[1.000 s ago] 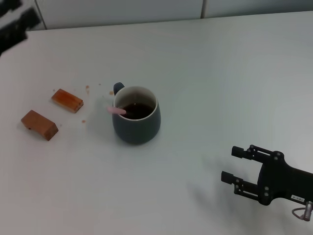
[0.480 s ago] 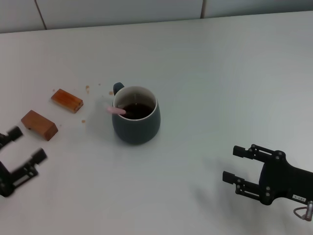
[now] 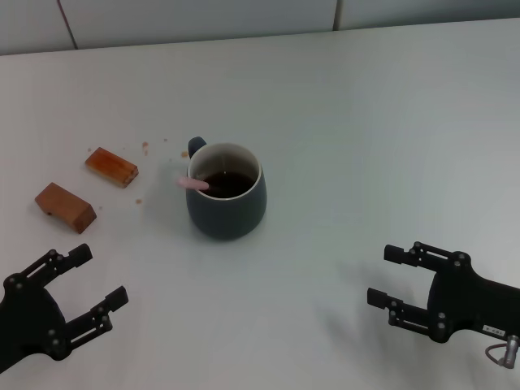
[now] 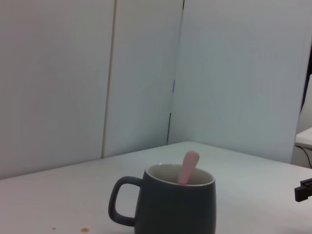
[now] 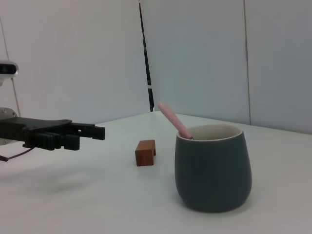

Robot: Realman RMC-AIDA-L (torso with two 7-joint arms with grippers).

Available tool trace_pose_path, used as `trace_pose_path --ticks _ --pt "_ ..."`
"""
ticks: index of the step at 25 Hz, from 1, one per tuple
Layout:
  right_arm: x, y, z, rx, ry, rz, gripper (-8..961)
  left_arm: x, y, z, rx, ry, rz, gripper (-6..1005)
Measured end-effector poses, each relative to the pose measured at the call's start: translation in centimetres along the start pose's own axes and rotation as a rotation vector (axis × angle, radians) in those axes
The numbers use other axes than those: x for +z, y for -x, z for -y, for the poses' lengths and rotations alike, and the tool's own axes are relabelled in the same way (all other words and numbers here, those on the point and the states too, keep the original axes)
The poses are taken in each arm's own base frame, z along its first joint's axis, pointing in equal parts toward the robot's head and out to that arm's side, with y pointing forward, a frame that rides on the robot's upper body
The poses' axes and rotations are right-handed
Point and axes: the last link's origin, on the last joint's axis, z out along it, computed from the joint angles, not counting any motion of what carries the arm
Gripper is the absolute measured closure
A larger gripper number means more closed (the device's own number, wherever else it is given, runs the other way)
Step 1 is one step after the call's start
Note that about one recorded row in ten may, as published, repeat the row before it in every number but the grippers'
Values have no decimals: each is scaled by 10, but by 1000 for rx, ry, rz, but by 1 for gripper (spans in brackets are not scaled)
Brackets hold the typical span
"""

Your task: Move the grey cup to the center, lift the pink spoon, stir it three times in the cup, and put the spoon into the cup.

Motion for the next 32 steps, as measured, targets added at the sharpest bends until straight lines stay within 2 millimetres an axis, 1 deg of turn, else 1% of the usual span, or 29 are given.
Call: trace_pose_path --ticks 13,32 --pt "1 -3 0 9 -7 -12 251 1 3 -1 45 23 33 198" --pt "2 -2 0 14 -6 -11 251 4 4 0 52 22 40 199"
